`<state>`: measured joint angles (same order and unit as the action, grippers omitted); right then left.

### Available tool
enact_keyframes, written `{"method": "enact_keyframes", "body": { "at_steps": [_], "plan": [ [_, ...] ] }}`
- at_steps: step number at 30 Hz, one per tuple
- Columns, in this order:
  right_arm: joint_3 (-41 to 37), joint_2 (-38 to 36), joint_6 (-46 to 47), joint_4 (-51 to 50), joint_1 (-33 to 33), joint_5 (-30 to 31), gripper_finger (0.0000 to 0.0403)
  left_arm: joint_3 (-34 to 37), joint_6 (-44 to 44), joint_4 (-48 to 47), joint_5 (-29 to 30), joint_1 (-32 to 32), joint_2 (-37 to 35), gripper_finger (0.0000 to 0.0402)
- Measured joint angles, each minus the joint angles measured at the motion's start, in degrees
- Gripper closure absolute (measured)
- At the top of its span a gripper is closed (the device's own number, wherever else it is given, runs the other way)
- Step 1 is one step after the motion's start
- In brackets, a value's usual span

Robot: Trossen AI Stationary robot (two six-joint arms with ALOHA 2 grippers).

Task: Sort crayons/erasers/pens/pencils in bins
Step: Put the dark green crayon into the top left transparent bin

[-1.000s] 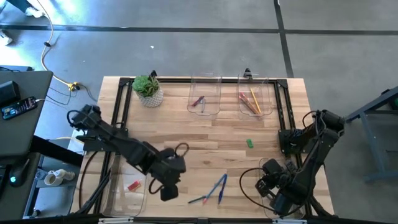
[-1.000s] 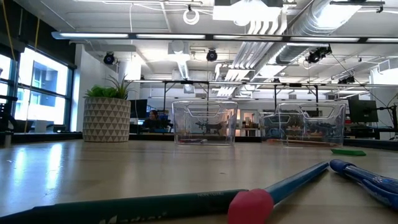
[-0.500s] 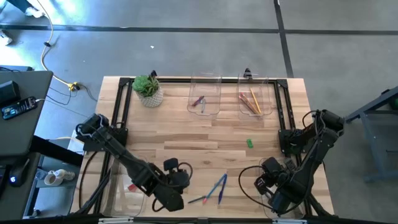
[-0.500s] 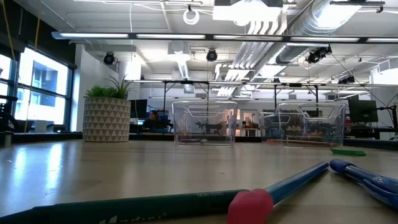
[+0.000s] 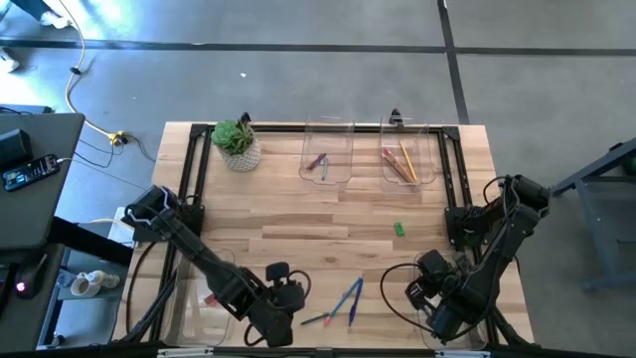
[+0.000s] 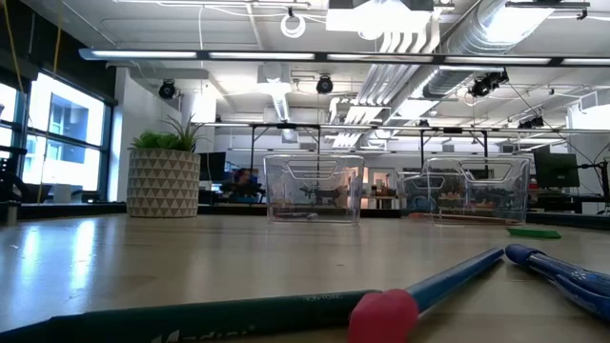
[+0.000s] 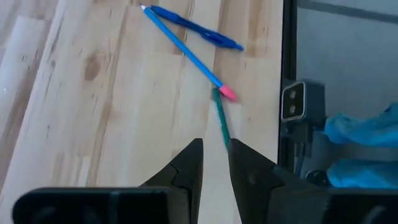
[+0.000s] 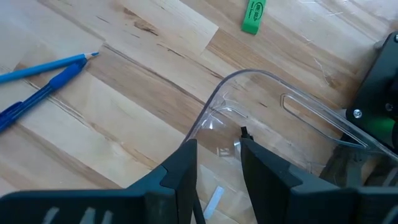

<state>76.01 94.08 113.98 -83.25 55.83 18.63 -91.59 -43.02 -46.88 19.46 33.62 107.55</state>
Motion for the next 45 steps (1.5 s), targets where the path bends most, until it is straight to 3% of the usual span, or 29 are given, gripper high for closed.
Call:
{"method": "enact_keyframes", "body": {
  "at_steps": [14, 30, 45],
  "plan": [
    [0.0, 0.0, 0.6, -0.2, 0.0, 0.0, 0.0288, 0.0, -3.2, 4.9, -1.9, -1.5, 5.0, 0.0252],
    [0.0, 0.0, 0.6, -0.3, -1.1, 0.3, 0.0288, 0.0, -3.5, 13.0, -2.7, -1.7, 13.0, 0.0269],
    [0.0, 0.0, 0.4, -0.3, -1.6, 0.5, 0.0288, 0.0, -3.3, 16.1, -7.9, -2.1, 18.4, 0.0289]
  ]
}}
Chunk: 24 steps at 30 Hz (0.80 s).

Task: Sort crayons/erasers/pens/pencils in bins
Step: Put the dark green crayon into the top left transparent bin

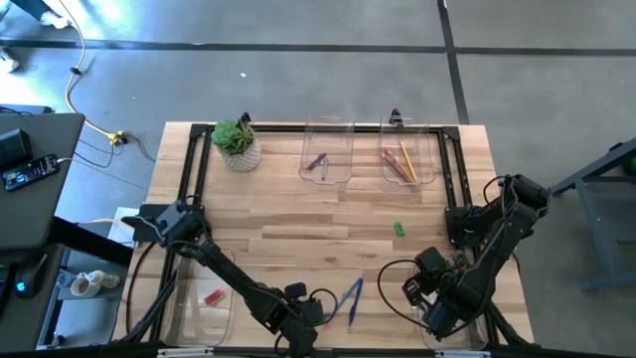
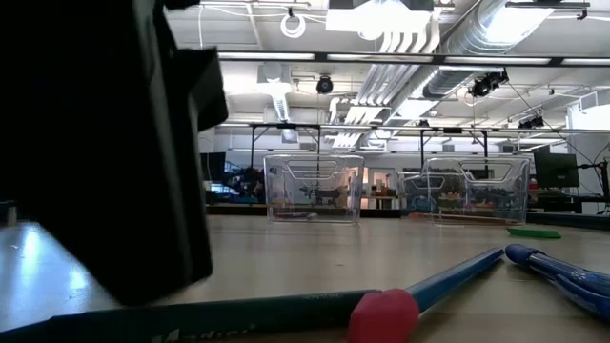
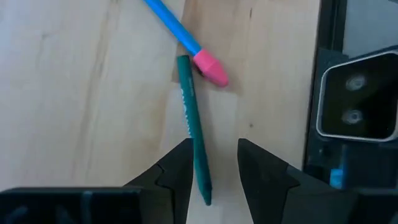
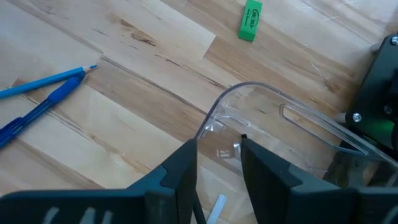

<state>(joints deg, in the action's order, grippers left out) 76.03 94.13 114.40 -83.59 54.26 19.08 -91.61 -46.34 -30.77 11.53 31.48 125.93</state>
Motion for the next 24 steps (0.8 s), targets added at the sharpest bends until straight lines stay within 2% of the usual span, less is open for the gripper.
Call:
{"method": "enact_keyframes", "body": {
  "at_steps": [17, 24],
  "plan": [
    [0.0, 0.0, -0.4, 0.0, 0.0, 0.0, 0.0288, -0.3, 0.0, -2.4, -0.6, -1.0, 1.8, 0.0289],
    [0.0, 0.0, -0.4, 0.0, 0.0, 0.0, 0.0288, -0.3, 0.0, -4.6, 1.1, -1.4, 2.2, 0.0294]
  ]
}}
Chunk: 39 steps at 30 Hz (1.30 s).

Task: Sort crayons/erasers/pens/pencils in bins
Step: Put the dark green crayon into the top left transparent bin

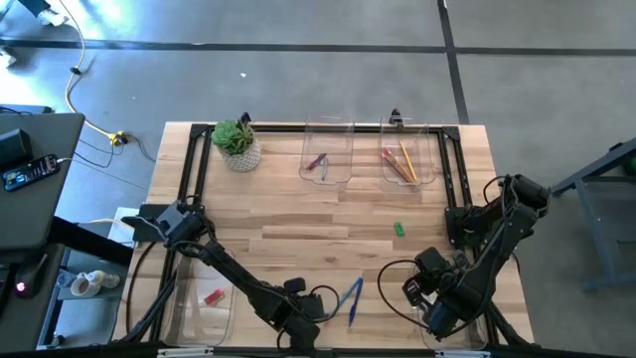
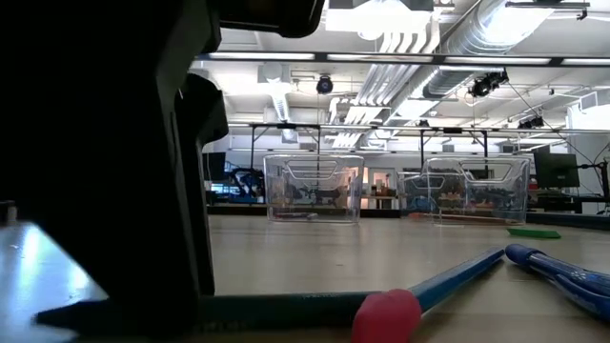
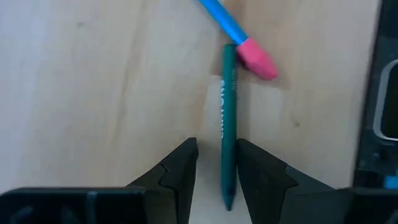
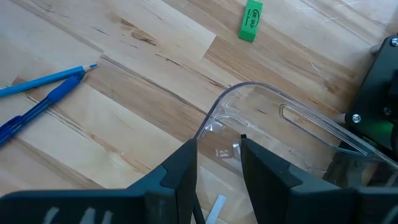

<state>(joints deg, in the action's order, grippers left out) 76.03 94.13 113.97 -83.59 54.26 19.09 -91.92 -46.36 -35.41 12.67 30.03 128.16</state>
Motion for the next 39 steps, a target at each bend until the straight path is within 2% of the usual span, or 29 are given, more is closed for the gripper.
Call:
{"method": "enact_keyframes", "body": {
  "at_steps": [5, 19, 31, 39],
  "plan": [
    [0.0, 0.0, 0.0, 0.0, 0.0, 0.0, 0.0288, 0.1, 0.1, -1.8, 1.2, -0.7, 0.1, 0.0324],
    [0.0, 0.0, 0.0, 0.0, 0.2, -0.1, 0.0288, 0.3, 7.6, -2.5, 0.9, -1.3, 0.0, 0.0395],
    [0.0, -0.2, -2.4, 0.7, 0.2, -0.6, 0.0288, 0.4, 4.9, -2.0, -2.5, -1.5, -0.1, 0.0399],
    [0.0, -4.6, -5.0, 0.8, 0.2, 0.9, 0.0288, 0.5, 4.0, -1.6, -4.3, -1.8, -1.6, 0.0400]
  ]
}}
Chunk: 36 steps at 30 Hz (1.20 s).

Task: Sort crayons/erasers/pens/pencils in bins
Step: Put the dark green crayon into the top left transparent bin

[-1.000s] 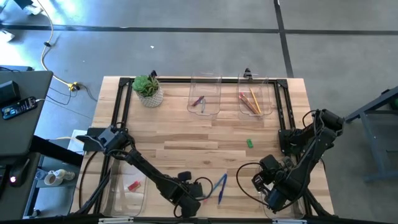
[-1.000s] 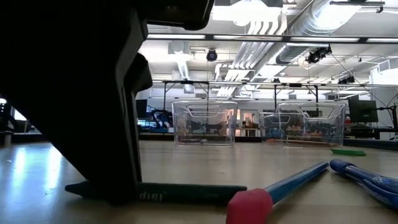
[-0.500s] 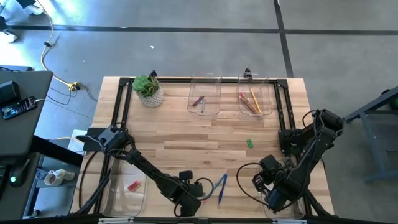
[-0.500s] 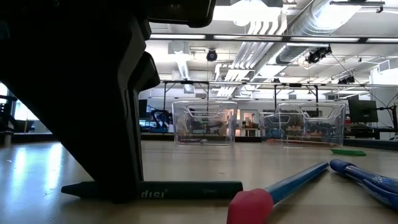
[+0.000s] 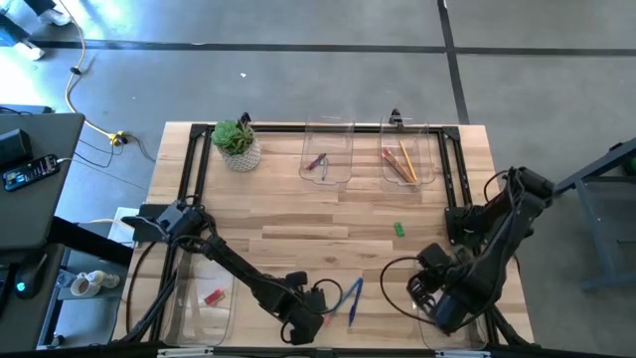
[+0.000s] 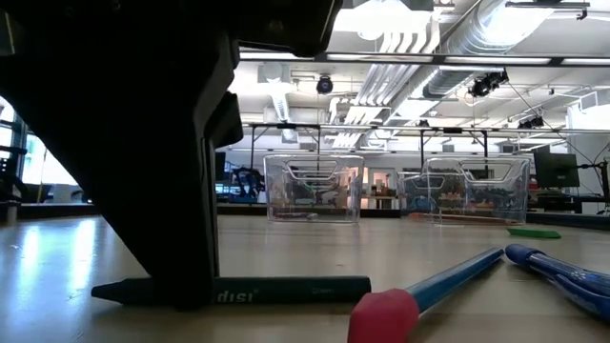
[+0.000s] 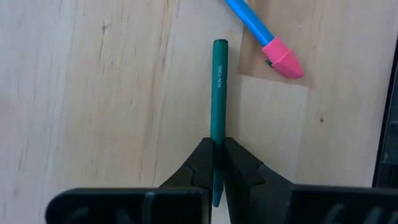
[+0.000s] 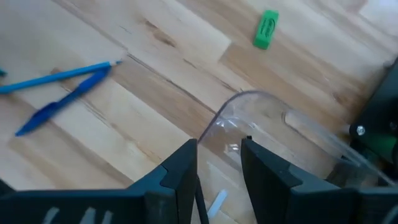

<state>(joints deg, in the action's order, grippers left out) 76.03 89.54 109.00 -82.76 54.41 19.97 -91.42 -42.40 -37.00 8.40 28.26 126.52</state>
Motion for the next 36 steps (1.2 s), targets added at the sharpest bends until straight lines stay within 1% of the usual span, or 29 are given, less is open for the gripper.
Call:
{"method": "enact_keyframes", "body": {
  "at_steps": [3, 7, 13, 18, 21, 24, 27, 36],
  "plan": [
    [0.0, -2.4, -1.5, -0.2, 0.0, 1.9, 0.0288, 0.2, -0.6, -0.5, -0.9, -0.9, -0.8, 0.0401],
    [0.0, -5.6, -3.1, -1.0, 0.0, 3.8, 0.0288, 0.2, -1.0, -1.3, -0.8, -2.3, -2.8, 0.0401],
    [0.0, -10.2, -8.1, -1.2, 0.0, 7.0, 0.0288, 0.1, -1.6, -1.6, -0.3, -4.9, -4.8, 0.0401],
    [0.0, -14.0, -13.2, -1.3, 0.0, 9.8, 0.0288, 0.0, -1.5, -1.5, 1.7, -7.6, -7.2, 0.0401],
    [0.0, -16.1, -16.8, -1.4, 0.0, 10.0, 0.0288, 0.0, -1.3, -1.5, 3.6, -9.8, -8.9, 0.0401],
    [0.0, -17.3, -20.4, -1.5, 0.0, 10.5, 0.0288, -0.1, -0.1, -1.3, 5.5, -12.3, -10.3, 0.0401],
    [0.0, -18.3, -21.9, -1.6, 0.0, 12.8, 0.0288, -0.1, 1.8, -1.4, 6.0, -15.1, -11.4, 0.0401],
    [0.0, -19.5, -21.6, -3.8, -0.5, 14.5, 0.0288, -0.1, 11.2, -1.3, 7.2, -24.8, -16.0, 0.0401]
  ]
}}
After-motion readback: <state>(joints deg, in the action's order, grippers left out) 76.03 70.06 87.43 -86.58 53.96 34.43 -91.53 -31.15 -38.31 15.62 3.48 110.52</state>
